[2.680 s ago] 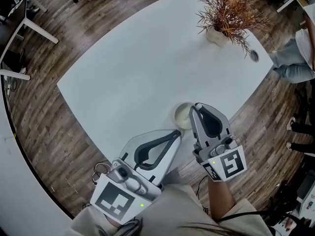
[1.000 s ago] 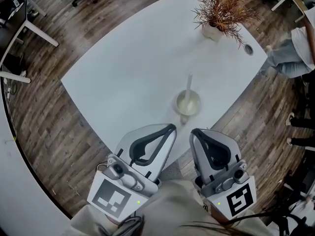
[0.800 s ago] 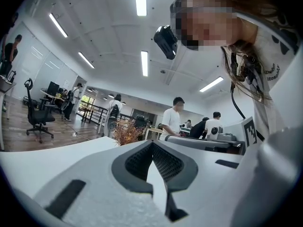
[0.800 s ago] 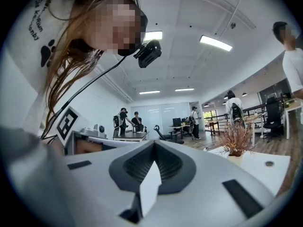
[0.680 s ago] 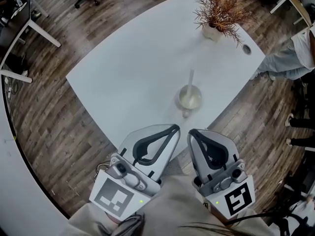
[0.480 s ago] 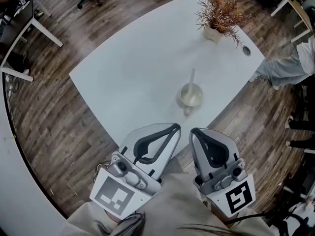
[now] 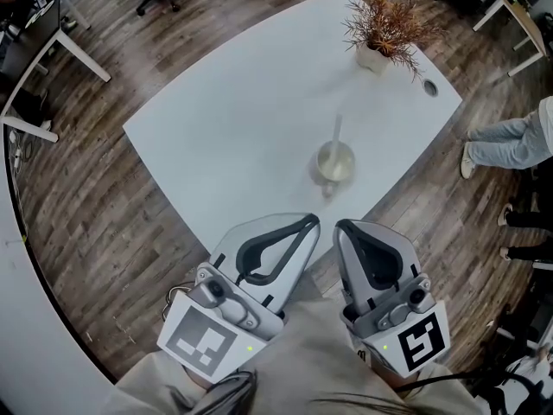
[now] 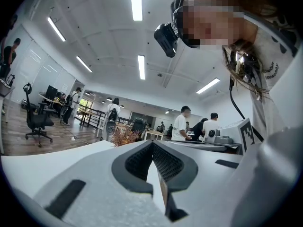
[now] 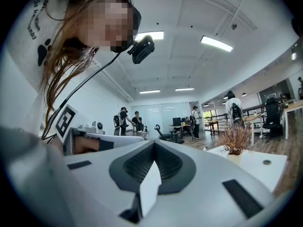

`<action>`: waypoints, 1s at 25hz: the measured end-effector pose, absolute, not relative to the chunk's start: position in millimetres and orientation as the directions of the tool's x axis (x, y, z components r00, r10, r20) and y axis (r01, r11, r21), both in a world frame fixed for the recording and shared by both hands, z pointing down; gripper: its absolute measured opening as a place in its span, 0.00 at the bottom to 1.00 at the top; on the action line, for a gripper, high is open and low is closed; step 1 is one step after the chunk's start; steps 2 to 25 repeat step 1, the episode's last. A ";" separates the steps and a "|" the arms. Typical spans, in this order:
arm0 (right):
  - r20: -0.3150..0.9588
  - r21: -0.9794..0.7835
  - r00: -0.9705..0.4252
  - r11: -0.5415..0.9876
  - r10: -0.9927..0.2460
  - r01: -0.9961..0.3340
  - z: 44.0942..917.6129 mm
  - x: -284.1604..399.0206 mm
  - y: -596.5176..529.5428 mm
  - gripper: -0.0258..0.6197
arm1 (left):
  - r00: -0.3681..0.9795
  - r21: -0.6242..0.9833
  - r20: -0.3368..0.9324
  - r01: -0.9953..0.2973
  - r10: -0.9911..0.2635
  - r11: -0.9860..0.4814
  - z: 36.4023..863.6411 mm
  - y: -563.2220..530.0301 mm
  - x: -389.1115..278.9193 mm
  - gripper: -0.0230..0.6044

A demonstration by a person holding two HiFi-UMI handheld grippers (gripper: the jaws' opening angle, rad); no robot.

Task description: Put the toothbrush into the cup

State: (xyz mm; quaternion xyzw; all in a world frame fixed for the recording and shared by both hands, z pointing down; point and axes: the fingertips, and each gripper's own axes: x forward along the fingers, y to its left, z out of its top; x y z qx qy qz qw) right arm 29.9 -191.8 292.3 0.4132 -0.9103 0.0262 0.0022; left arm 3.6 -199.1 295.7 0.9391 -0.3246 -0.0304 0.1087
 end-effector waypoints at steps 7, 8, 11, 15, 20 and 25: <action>0.027 -0.042 -0.658 0.657 -0.753 -0.753 292.5 30.8 -191.5 0.07 | 0.788 0.224 0.011 -0.602 -0.616 -0.767 295.0 -198.8 4.1 0.05; 0.027 -0.042 -0.658 0.657 -0.753 -0.753 292.5 30.8 -191.5 0.07 | 0.788 0.224 0.011 -0.602 -0.616 -0.767 295.0 -198.8 4.1 0.05; 0.027 -0.042 -0.658 0.657 -0.753 -0.753 292.5 30.8 -191.5 0.07 | 0.788 0.224 0.011 -0.602 -0.616 -0.767 295.0 -198.8 4.1 0.05; 0.027 -0.042 -0.658 0.657 -0.753 -0.753 292.5 30.8 -191.5 0.07 | 0.788 0.224 0.011 -0.602 -0.616 -0.767 295.0 -198.8 4.1 0.05; 0.027 -0.042 -0.658 0.657 -0.753 -0.753 292.5 30.8 -191.5 0.07 | 0.788 0.224 0.011 -0.602 -0.616 -0.767 295.0 -198.8 4.1 0.05; 0.027 -0.042 -0.658 0.657 -0.753 -0.753 292.5 30.8 -191.5 0.07 | 0.788 0.224 0.011 -0.602 -0.616 -0.767 295.0 -198.8 4.1 0.05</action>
